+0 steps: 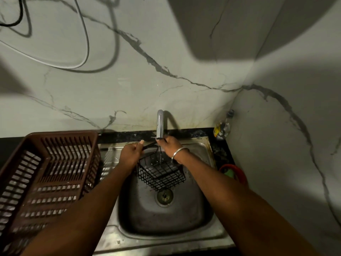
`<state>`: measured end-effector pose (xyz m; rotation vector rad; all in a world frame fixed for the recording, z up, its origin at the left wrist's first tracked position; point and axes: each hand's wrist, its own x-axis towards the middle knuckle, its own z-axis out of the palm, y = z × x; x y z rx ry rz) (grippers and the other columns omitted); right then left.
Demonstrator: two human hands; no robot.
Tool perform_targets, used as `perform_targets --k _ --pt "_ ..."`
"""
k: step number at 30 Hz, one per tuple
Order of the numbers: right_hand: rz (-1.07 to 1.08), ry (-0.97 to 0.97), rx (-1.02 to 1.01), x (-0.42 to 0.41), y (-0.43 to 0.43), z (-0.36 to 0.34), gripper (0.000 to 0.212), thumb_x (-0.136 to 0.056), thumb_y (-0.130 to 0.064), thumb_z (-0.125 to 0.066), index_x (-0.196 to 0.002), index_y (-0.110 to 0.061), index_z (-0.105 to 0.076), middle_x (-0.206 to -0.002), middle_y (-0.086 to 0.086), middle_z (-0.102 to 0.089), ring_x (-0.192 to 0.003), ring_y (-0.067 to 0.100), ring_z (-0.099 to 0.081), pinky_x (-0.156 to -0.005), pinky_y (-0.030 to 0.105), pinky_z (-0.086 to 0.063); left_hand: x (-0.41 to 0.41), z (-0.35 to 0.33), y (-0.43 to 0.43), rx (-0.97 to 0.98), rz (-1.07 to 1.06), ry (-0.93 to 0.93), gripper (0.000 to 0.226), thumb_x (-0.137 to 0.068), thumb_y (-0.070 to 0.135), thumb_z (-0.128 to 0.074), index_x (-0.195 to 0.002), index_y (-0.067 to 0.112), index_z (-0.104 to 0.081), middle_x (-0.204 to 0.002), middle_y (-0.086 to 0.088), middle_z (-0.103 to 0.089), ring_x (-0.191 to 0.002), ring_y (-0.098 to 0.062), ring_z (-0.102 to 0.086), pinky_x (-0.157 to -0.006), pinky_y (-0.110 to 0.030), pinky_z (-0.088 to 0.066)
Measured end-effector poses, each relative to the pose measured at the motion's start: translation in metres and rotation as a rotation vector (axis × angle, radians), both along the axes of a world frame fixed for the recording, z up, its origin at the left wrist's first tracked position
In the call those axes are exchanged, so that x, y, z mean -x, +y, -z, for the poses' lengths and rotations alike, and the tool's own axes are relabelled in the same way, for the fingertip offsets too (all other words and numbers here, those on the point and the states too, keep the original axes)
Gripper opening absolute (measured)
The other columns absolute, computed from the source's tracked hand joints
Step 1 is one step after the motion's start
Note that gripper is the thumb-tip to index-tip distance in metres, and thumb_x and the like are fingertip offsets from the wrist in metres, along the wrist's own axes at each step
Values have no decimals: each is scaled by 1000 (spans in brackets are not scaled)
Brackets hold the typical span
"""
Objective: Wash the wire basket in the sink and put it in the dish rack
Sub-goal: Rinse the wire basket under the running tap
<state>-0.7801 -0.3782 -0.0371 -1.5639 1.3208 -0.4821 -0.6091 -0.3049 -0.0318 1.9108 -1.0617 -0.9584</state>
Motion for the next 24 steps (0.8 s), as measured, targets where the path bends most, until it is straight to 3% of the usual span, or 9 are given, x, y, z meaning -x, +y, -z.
perform_targets --k 4,6,8,11,13,15,19,22,24 --pt "-33 130 131 -27 9 -3 61 -100 -65 -45 -102 -13 -75 -99 15 -73 -93 31 -68 -85 43 -58 13 -1 -8 33 181 -155 61 -112 54 -37 -90 10 -74 -80 -10 -73 -75 -27 -68 -71 -37 -53" --pt "-11 88 152 -29 11 -3 57 -100 -66 -43 -93 -18 -72 -91 9 -72 -89 28 -69 -84 43 -59 17 -5 -5 45 177 -115 64 -112 56 -34 -91 9 -73 -74 -7 -68 -70 -24 -62 -65 -33 -48" --pt "6 65 110 -14 10 2 49 -102 -62 -45 -85 -24 -70 -83 0 -69 -84 21 -67 -84 41 -58 16 -7 0 35 148 -26 63 -110 61 -33 -94 14 -73 -75 -4 -67 -74 -19 -63 -72 -33 -51" --pt "-8 190 99 15 10 22 56 -100 -69 -33 -96 -27 -69 -89 -1 -69 -87 21 -66 -87 44 -56 13 -11 10 5 66 161 47 -111 58 -34 -95 27 -66 -92 5 -67 -92 -8 -60 -84 -32 -49" --pt "-44 226 121 9 12 22 58 -99 -70 -29 -91 -25 -65 -92 0 -69 -88 22 -65 -89 46 -56 13 -9 10 -5 41 221 48 -109 59 -35 -97 25 -67 -97 6 -67 -97 -10 -59 -87 -34 -45" --pt "-106 226 170 -10 16 12 52 -102 -66 -29 -87 -27 -59 -95 4 -70 -91 26 -66 -87 43 -55 14 0 7 -5 38 228 52 -107 64 -36 -94 24 -67 -92 3 -67 -94 -17 -60 -87 -36 -46" --pt "-78 230 166 8 11 12 49 -106 -59 -31 -99 -27 -67 -97 6 -71 -88 23 -64 -84 39 -52 18 -5 10 48 -47 373 36 -114 44 -37 -93 27 -61 -91 10 -61 -85 -3 -55 -78 -23 -52" --pt "-74 350 183 26 6 20 54 -107 -59 -28 -116 -25 -69 -111 9 -71 -104 28 -64 -94 42 -50 13 -7 11 80 -138 435 36 -114 44 -38 -91 25 -58 -90 5 -59 -84 -7 -54 -87 -33 -48" --pt "-104 379 243 16 6 14 53 -108 -58 -29 -107 -23 -69 -105 10 -72 -101 31 -66 -88 40 -50 10 -3 11 81 -156 450 43 -110 52 -41 -86 21 -60 -82 0 -60 -80 -15 -55 -81 -35 -48"
